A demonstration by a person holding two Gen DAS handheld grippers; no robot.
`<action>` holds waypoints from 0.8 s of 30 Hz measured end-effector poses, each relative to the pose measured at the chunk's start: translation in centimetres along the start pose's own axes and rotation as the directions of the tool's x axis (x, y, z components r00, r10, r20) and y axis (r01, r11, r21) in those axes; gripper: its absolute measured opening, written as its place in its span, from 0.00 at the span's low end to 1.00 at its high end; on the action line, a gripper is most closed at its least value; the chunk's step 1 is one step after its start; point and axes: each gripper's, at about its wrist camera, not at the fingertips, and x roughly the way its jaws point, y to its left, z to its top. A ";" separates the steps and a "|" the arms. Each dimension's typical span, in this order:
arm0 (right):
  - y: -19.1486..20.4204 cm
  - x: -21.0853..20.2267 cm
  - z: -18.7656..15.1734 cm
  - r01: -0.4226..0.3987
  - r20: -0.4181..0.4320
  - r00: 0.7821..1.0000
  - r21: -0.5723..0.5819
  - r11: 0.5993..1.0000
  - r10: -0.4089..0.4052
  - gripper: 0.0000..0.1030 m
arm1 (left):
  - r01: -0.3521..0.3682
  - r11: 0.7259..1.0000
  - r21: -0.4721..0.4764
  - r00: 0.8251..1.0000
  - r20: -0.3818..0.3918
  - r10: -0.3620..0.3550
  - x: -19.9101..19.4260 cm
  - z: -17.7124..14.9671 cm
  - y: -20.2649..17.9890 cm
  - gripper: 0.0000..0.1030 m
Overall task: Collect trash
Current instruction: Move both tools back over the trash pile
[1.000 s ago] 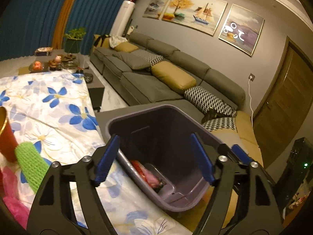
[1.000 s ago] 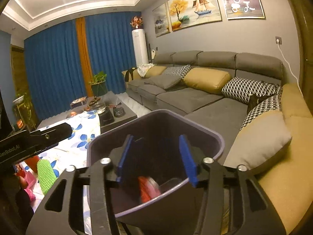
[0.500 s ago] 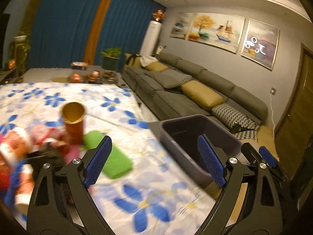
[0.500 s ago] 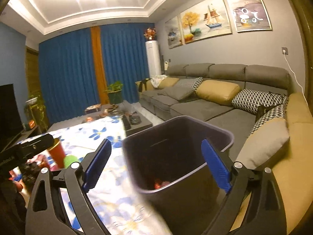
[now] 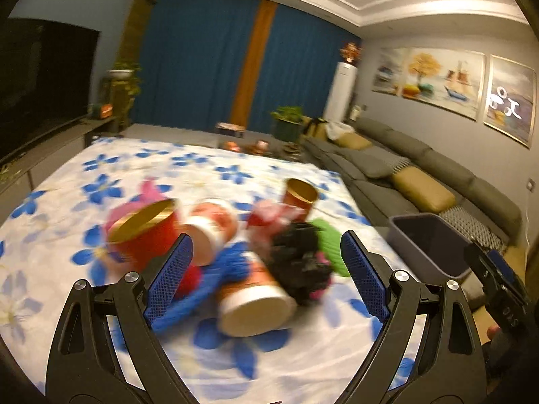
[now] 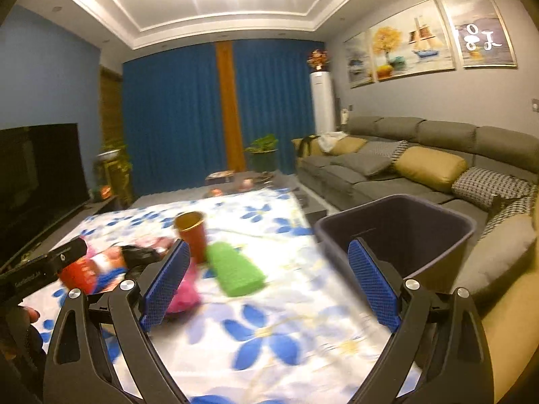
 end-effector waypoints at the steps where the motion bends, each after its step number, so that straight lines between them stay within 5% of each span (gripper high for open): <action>1: 0.8 0.1 -0.1 -0.012 -0.005 1.000 -0.005 1.000 0.012 0.89 | -0.019 1.000 -0.004 1.000 0.004 0.019 -0.2 0.0 0.6 0.85; 9: 5.8 1.6 -1.2 -0.090 -0.057 0.995 -0.063 0.994 0.086 0.89 | -0.120 0.992 -0.036 0.992 0.024 0.121 -1.8 -0.8 5.4 0.85; 24: 10.7 7.2 -3.0 -0.154 -0.159 0.978 -0.114 0.981 0.135 0.80 | -0.169 0.982 -0.080 0.985 0.013 0.171 -1.0 -1.1 8.8 0.85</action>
